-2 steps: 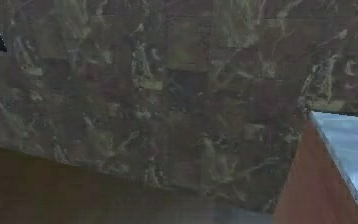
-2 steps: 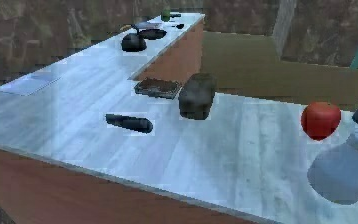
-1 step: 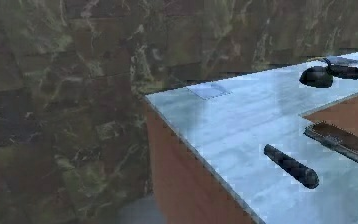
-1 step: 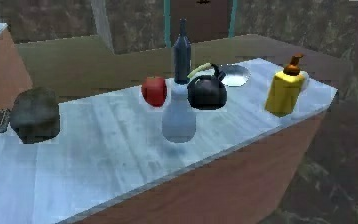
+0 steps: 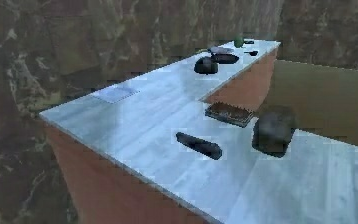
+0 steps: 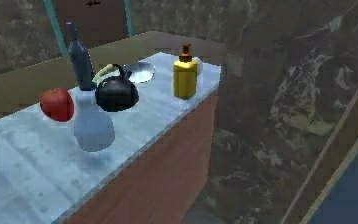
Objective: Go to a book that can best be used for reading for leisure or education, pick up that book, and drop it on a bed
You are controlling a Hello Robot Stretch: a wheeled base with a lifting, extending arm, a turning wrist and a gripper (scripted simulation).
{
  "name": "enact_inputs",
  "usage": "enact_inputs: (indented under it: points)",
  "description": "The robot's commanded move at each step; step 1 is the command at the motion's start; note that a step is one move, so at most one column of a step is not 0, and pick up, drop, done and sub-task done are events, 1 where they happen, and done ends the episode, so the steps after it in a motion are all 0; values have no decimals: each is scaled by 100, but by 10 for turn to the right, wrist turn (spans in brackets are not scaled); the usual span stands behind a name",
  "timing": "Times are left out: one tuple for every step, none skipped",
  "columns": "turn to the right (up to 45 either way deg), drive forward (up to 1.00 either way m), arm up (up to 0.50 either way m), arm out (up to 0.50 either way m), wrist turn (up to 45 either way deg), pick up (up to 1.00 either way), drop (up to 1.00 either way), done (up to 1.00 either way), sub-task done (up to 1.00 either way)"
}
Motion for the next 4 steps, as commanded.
enact_inputs:
  points:
    - [0,15,0,0,0,0,0,0,0]
    - [-450,0,0,0,0,0,0,0,0]
    - [-240,0,0,0,0,0,0,0,0]
    - [0,0,50,0,0,0,0,0,0]
